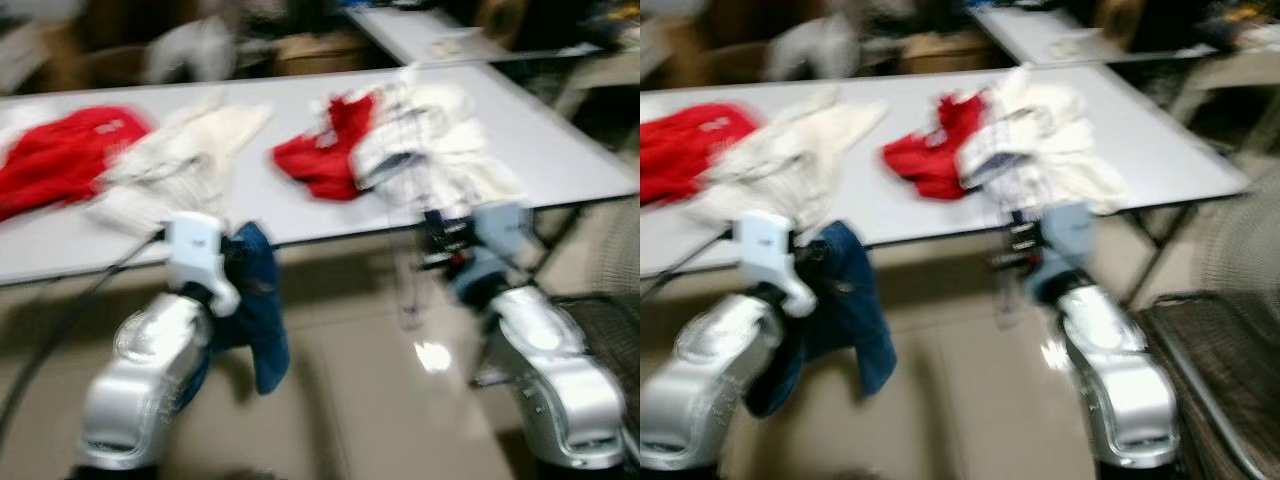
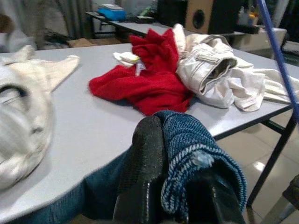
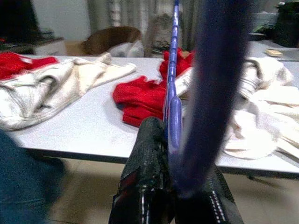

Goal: Hang hanger

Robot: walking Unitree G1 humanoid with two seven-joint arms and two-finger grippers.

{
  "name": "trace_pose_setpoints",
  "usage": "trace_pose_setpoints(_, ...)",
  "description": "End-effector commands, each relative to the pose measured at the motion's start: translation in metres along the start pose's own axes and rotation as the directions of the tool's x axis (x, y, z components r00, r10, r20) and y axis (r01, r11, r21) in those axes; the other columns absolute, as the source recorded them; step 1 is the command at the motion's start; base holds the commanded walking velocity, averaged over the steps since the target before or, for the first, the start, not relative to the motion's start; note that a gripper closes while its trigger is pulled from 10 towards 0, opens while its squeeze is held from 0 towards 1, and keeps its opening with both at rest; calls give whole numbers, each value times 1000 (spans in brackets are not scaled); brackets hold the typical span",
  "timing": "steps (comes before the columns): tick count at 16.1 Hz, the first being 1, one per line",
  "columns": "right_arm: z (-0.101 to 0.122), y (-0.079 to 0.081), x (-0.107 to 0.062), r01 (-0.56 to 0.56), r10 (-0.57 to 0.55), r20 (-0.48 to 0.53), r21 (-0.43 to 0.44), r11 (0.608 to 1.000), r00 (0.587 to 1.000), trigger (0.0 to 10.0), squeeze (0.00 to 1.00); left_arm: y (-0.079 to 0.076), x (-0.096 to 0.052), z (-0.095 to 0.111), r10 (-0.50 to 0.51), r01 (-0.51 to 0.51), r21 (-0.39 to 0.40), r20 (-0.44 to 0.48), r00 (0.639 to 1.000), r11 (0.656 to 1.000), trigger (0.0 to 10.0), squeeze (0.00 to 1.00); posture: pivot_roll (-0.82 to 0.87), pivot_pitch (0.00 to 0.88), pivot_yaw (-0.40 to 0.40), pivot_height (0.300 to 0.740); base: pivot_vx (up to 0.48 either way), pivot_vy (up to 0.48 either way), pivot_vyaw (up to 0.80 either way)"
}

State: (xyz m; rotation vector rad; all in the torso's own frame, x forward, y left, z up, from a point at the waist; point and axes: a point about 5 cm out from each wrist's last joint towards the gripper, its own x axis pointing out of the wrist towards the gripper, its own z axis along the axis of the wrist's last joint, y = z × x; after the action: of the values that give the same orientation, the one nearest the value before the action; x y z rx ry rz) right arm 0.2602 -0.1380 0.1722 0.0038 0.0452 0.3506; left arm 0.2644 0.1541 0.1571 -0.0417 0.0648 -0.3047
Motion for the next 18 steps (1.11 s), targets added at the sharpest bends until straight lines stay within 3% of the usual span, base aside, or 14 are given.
trace_pose_setpoints(1,7,-8,-5,8,-7,26,-20,1000,1000,10000,0,-11,6,16,-58,58,-1,64,996,998,10000,0,-151,11,52,740,326,0,-800)
trace_pose_setpoints(2,9,-8,-6,-14,15,29,-20,1000,999,10000,0,-11,9,22,-63,64,-8,83,995,998,10000,0,-150,11,52,740,326,0,-400)
trace_pose_setpoints(3,18,-10,-10,-122,125,37,-63,990,992,10000,0,-14,22,48,-105,110,-20,164,981,994,10000,0,-147,2,52,740,330,0,0)
trace_pose_setpoints(6,27,-12,-16,-223,229,37,-111,968,973,10000,0,-14,38,66,-127,128,11,204,971,992,10000,0,-147,0,52,740,329,0,0)
trace_pose_setpoints(8,41,-19,-32,-400,404,-24,-200,894,914,10000,0,7,66,90,-62,39,111,212,975,993,10000,0,-152,0,57,740,334,0,0)
trace_pose_setpoints(11,46,-35,-49,-519,491,-170,-269,811,855,10000,0,40,87,124,39,-86,180,250,968,980,10000,0,-160,0,68,740,341,0,0)
trace_pose_setpoints(18,40,-31,-53,-638,569,-293,-272,720,768,10000,0,60,97,138,80,-135,181,282,956,974,10000,0,-152,0,60,740,404,0,0)
